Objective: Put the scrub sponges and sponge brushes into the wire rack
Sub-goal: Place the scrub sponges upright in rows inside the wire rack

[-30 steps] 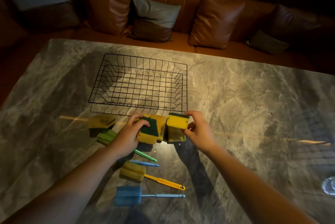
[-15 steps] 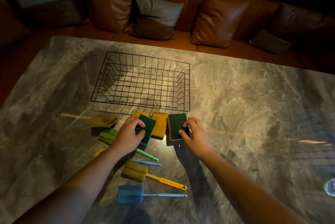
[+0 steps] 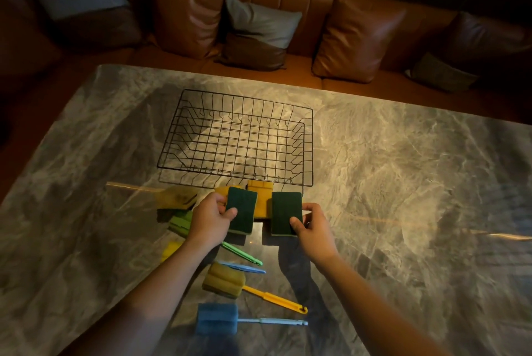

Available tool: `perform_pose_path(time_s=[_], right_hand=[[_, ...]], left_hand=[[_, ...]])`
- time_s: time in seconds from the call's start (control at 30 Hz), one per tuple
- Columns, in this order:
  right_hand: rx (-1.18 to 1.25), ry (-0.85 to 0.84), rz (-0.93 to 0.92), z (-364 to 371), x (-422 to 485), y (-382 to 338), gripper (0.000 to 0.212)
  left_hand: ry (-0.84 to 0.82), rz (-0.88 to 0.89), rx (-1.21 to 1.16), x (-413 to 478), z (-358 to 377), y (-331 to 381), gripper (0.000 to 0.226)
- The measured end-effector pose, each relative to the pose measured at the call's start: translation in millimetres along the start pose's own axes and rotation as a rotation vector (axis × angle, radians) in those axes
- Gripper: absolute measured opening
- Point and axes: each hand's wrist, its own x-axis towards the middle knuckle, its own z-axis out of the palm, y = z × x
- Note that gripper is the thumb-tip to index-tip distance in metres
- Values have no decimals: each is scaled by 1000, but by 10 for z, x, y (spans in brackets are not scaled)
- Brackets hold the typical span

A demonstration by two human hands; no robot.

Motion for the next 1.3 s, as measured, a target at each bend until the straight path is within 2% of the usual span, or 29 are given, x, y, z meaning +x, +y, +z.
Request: perform_pose_path(time_s=[0.17,0.33,0.57,0.83,1.0,1.1,1.3], right_hand=[[134,8,-117,4,78,-354,32],[230,40,-146,128,540,-842,31],[165,20,-47,467,1273,-1235,30],[96,2,43,634,1820,-1254,27],[67,5,57,710,2027,-1182,33],[75,-12,56,764,2089,-1135,32],[125,-37,38,900,2175,-1134,29]], left_hand=[[-6,35,-216,166,-389,142,21],[88,91,-250,653,-743,354,22],[128,63,-232,1537,-917,566,22],[36,-4,-167,2289,-605,559,17],[65,-7,-27,2460,-400,410,15],[131,46,104,2414,-378,382,23],[319,436,521,2001,-736,340,46]])
